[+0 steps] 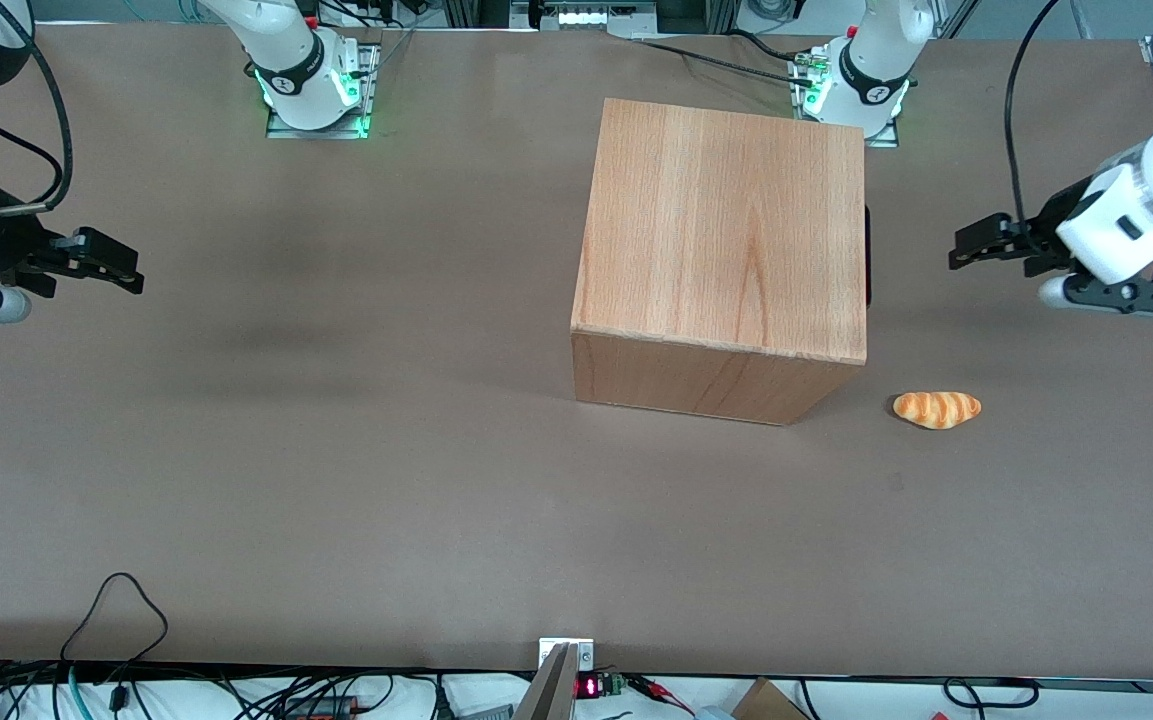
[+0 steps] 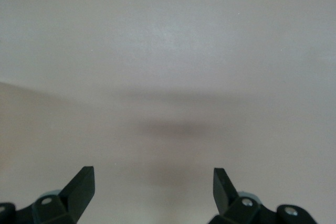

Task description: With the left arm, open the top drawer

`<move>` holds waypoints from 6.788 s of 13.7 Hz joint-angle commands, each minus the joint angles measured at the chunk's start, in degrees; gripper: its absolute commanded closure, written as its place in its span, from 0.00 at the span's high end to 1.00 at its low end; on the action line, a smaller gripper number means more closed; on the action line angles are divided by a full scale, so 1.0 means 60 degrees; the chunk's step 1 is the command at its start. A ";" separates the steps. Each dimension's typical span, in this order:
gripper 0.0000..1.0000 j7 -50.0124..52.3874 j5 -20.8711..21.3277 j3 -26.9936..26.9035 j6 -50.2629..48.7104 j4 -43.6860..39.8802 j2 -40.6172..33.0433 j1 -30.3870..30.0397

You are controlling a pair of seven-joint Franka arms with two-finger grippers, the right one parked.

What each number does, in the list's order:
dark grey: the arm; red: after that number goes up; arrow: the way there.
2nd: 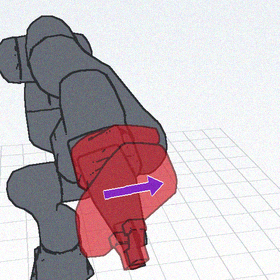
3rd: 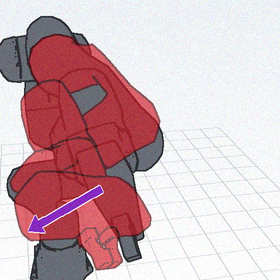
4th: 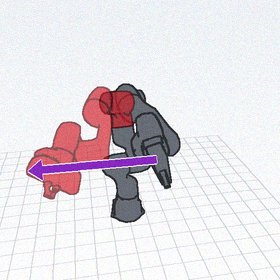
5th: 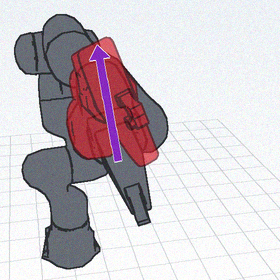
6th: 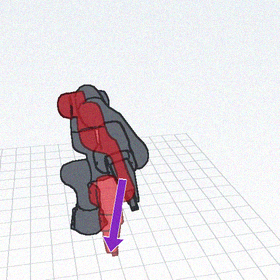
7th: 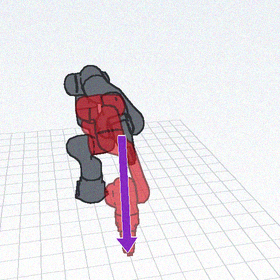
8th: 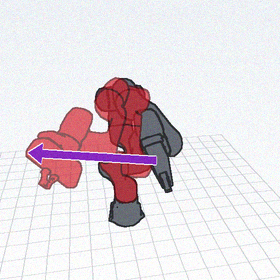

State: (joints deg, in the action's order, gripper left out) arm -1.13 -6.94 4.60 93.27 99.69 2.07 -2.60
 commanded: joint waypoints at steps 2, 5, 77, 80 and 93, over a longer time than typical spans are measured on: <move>1.00 0.0042 -0.0323 0.0171 0.0815 0.1006 -0.0243 0.0023; 1.00 0.0042 -0.0382 0.0245 0.1181 0.1358 -0.0243 0.0023; 1.00 -0.0983 0.0351 0.0464 0.3160 0.2560 0.0753 -0.3302; 1.00 -0.0983 0.0336 0.0464 0.3073 0.2444 0.0753 -0.3317; 1.00 -0.1379 -0.1144 0.0479 0.1331 0.0834 0.0900 -0.4078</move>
State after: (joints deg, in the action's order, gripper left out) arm -8.04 -12.51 7.22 104.58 108.92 6.44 -26.43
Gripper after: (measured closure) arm 0.000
